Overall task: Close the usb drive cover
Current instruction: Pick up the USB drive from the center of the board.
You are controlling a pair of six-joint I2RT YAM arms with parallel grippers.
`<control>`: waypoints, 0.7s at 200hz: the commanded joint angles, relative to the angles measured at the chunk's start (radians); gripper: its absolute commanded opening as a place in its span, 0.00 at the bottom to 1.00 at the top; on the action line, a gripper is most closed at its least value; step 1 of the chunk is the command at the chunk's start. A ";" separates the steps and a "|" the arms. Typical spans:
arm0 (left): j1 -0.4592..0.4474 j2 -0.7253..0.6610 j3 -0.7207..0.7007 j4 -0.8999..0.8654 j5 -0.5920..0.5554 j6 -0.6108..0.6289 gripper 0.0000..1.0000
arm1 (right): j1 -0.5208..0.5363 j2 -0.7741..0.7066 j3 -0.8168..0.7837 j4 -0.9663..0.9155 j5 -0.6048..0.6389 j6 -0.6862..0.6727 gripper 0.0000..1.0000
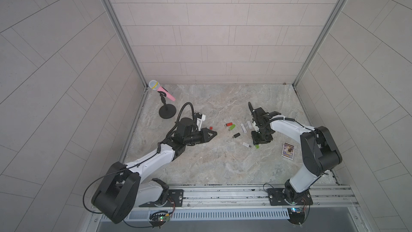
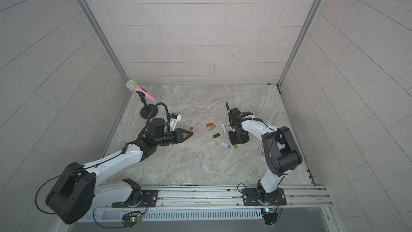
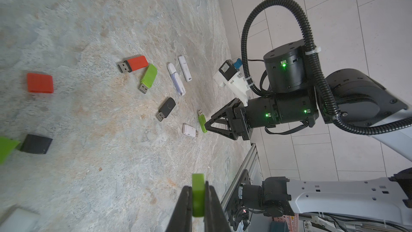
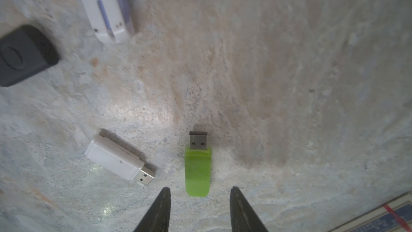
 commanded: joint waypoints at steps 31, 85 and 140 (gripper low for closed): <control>0.007 -0.018 -0.004 0.002 0.003 0.019 0.07 | 0.015 0.054 0.029 -0.027 0.073 0.011 0.43; 0.011 -0.020 0.002 -0.006 0.009 0.022 0.07 | 0.015 0.086 0.010 0.000 0.073 0.005 0.37; 0.012 -0.032 0.009 -0.029 0.009 0.027 0.07 | 0.014 0.121 0.015 0.027 0.051 -0.003 0.34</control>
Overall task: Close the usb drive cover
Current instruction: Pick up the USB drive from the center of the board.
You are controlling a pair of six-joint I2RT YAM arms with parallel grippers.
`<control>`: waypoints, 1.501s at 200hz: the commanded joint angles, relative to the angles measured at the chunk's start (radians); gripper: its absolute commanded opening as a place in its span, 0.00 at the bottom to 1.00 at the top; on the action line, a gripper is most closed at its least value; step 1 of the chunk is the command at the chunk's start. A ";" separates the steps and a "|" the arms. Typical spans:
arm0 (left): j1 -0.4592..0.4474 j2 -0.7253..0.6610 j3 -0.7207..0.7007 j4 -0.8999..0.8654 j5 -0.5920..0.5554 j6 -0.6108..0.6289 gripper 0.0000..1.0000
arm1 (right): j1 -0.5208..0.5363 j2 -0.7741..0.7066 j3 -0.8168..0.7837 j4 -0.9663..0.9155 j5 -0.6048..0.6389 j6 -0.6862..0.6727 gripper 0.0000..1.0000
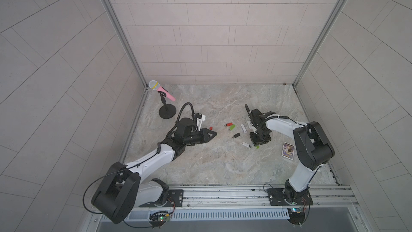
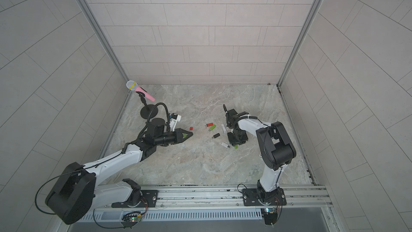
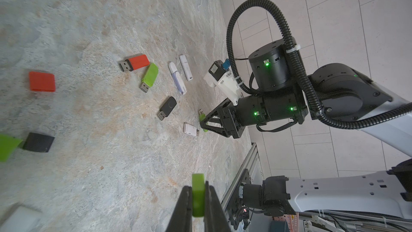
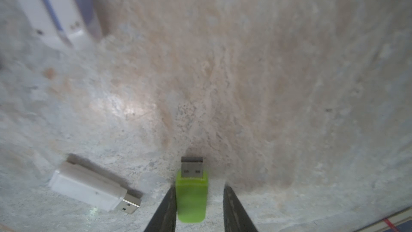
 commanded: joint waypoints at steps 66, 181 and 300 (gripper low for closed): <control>0.007 -0.031 0.009 -0.028 0.008 0.029 0.07 | -0.011 0.028 -0.035 0.021 0.002 -0.003 0.21; 0.008 -0.016 0.015 -0.022 0.010 0.029 0.07 | -0.024 0.026 -0.049 0.029 0.003 -0.007 0.23; 0.006 0.021 0.030 0.033 0.111 0.026 0.07 | 0.010 -0.415 -0.164 0.235 -0.055 -0.089 0.19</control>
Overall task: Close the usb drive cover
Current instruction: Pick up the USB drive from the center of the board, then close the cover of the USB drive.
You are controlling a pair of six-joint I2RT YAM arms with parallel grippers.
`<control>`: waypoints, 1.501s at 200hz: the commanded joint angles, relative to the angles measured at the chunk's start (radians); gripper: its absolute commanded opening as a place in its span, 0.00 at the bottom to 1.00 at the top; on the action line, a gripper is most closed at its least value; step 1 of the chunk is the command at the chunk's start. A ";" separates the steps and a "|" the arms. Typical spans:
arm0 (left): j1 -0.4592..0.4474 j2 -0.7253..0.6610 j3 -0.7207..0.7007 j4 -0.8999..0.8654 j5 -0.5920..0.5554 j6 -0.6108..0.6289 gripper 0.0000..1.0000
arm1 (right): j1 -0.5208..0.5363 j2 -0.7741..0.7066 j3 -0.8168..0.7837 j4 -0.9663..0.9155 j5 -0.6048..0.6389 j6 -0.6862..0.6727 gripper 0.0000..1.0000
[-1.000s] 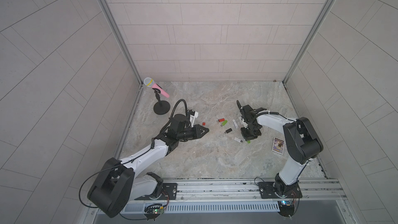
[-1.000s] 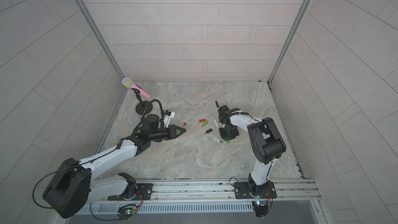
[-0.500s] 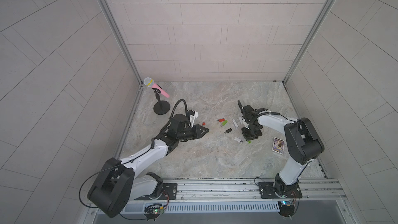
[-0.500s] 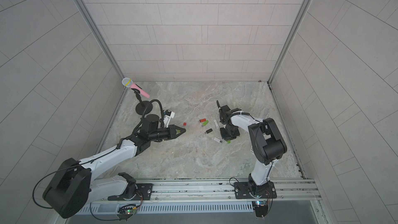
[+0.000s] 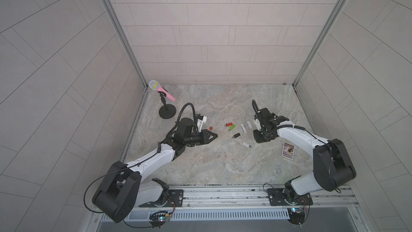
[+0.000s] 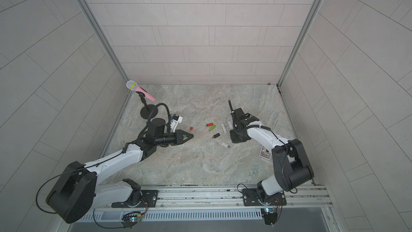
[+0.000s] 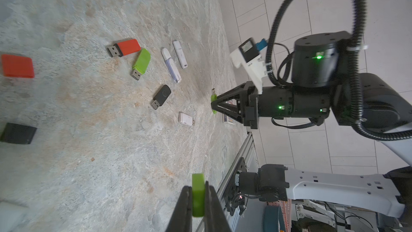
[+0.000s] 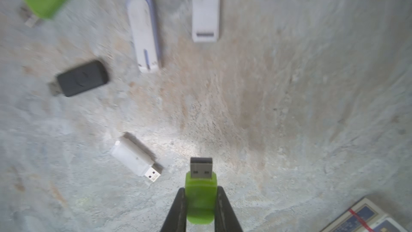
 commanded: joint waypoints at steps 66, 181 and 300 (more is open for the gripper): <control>0.003 0.014 0.044 0.058 0.075 0.013 0.07 | 0.199 -0.311 -0.168 0.302 -0.127 -0.332 0.20; -0.046 0.052 0.075 0.074 0.130 0.024 0.07 | 0.396 -0.319 -0.168 0.345 -0.093 -0.527 0.20; -0.057 0.054 0.080 0.074 0.120 0.030 0.07 | 0.464 -0.200 -0.070 0.330 -0.086 -0.499 0.19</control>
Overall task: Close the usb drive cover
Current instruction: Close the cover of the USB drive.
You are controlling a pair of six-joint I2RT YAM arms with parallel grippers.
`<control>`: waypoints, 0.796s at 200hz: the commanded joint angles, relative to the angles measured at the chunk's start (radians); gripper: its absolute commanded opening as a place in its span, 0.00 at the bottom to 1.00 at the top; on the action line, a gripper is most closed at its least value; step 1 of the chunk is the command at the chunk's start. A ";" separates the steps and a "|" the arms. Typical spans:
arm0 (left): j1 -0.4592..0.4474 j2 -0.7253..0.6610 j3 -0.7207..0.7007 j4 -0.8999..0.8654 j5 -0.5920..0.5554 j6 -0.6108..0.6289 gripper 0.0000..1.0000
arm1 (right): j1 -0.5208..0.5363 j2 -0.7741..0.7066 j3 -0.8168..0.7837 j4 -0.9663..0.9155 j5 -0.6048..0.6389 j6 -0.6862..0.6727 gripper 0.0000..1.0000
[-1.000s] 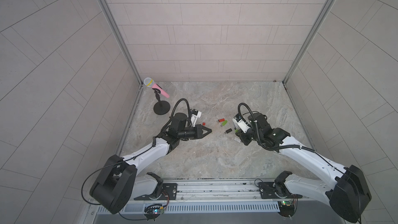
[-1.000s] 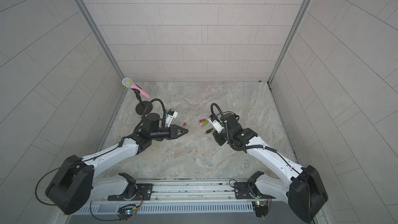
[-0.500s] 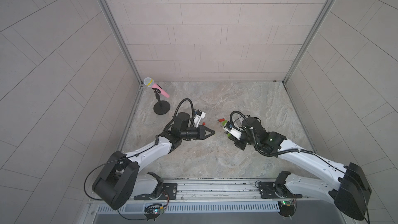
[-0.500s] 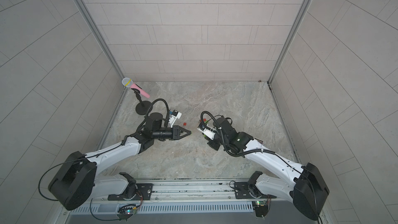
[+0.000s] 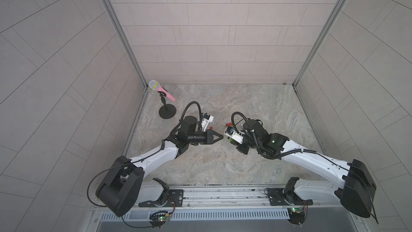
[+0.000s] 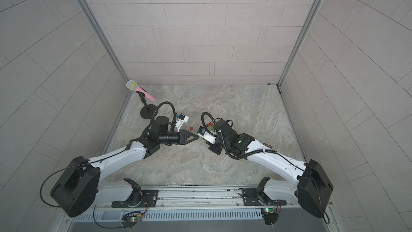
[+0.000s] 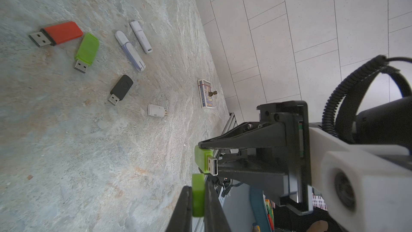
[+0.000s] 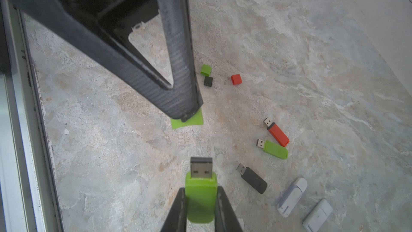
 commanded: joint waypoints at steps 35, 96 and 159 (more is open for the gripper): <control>-0.005 0.001 0.034 0.030 0.007 0.021 0.07 | 0.022 0.046 0.050 -0.023 0.011 0.014 0.19; -0.008 0.000 0.032 0.030 0.009 0.020 0.07 | 0.033 0.071 0.073 -0.020 0.029 0.028 0.19; -0.014 0.000 0.033 0.029 0.002 0.022 0.07 | 0.035 0.089 0.093 -0.045 0.041 0.028 0.19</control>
